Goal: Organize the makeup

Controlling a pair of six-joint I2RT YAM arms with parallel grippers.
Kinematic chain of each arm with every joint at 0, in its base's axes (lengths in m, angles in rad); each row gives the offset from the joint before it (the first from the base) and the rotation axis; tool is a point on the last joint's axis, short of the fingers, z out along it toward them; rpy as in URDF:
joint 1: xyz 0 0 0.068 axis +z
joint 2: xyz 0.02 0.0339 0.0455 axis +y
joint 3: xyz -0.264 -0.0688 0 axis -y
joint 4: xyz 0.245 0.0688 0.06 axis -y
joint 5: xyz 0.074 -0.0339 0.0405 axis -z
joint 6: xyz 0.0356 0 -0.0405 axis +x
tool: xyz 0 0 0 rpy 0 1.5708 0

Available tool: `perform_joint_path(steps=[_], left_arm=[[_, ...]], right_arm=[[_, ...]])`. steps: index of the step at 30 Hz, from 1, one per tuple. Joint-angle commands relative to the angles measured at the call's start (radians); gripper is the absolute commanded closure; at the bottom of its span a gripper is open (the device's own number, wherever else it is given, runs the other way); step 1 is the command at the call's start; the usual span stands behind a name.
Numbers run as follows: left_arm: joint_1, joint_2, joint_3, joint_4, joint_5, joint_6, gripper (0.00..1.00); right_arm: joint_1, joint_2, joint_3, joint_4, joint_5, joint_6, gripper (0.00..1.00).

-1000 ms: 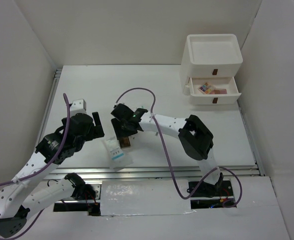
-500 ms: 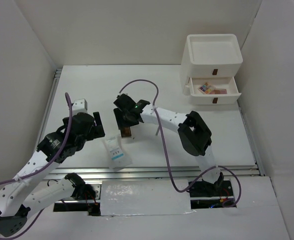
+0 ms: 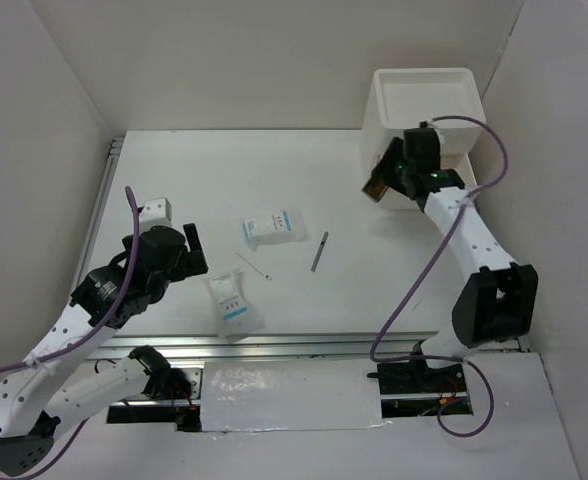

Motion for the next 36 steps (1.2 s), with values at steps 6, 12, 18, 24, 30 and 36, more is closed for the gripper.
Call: perform_joint_path(steps=[6,12,18,24,30,36], left_arm=[[0.010,-0.027,0.010,0.016,-0.014,0.007,0.01],[0.010,-0.031,0.005,0.025,0.005,0.012,0.01],[0.012,-0.039,0.004,0.030,0.008,0.015,0.01],[0.012,-0.036,0.004,0.028,0.009,0.019,0.00],[0.012,-0.040,0.005,0.031,0.012,0.019,0.01],[0.012,-0.043,0.002,0.033,0.014,0.019,0.01]], right_arm=[[-0.311,-0.192,-0.176,0.289,-0.041,0.276,0.56],[-0.437,-0.033,-0.085,0.316,-0.084,0.429,0.56],[-0.480,0.058,-0.010,0.319,-0.079,0.476,0.42],[-0.480,0.150,0.133,0.254,-0.159,0.413,0.00],[-0.483,0.003,0.022,0.265,-0.144,0.373,0.00],[-0.506,-0.261,-0.464,0.475,-0.131,0.422,0.61]])
